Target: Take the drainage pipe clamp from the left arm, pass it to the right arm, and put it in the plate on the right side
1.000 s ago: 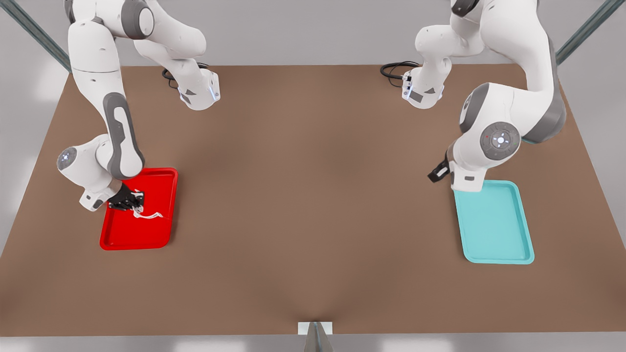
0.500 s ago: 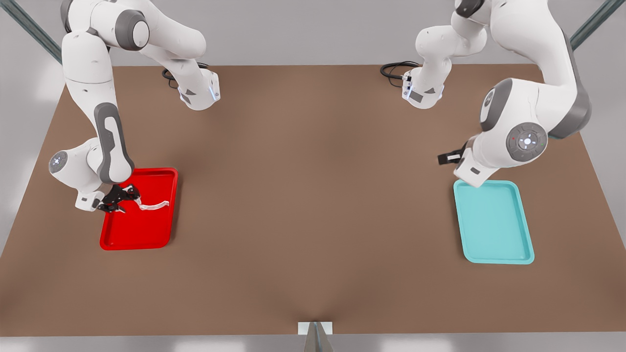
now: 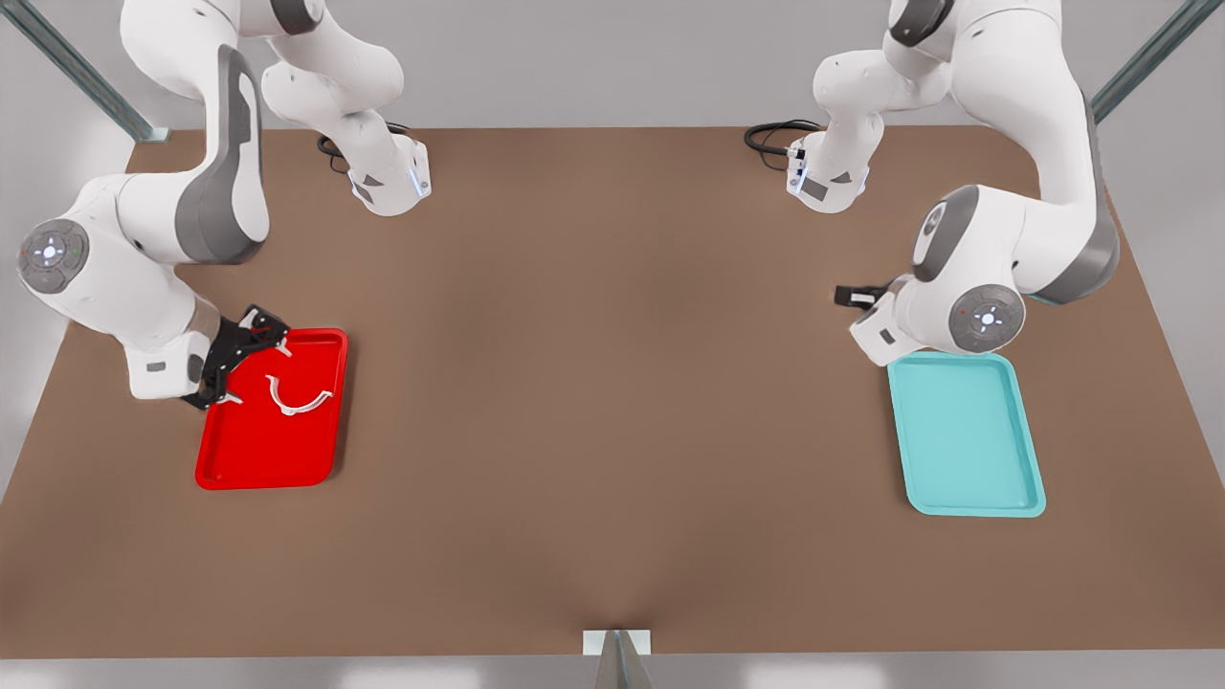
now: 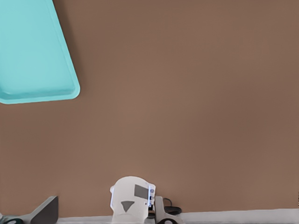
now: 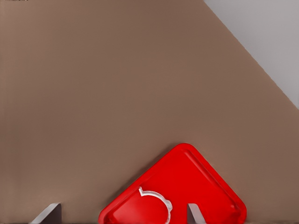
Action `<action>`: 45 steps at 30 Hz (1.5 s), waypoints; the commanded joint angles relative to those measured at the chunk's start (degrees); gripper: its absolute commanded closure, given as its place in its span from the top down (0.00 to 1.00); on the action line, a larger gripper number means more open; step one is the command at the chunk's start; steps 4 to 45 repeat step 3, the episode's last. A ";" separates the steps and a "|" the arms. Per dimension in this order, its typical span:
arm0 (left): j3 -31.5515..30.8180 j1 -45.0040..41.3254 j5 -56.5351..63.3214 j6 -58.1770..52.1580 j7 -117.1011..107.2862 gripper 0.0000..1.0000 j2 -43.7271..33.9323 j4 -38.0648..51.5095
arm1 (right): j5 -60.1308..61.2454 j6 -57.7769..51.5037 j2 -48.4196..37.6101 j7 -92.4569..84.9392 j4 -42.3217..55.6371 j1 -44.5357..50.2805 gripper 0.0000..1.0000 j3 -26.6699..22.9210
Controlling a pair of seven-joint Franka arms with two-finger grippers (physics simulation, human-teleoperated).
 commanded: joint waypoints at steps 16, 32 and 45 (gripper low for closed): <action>0.42 13.21 -2.57 -16.46 12.14 1.00 14.54 1.54 | -1.75 -12.74 -1.27 49.80 3.44 0.36 1.00 -0.03; 0.42 13.21 -2.57 -16.46 12.14 1.00 14.54 1.54 | -1.75 -12.74 -1.27 49.80 3.44 0.36 1.00 -0.03; 0.42 13.21 -2.57 -16.46 12.14 1.00 14.54 1.54 | -1.75 -12.74 -1.27 49.80 3.44 0.36 1.00 -0.03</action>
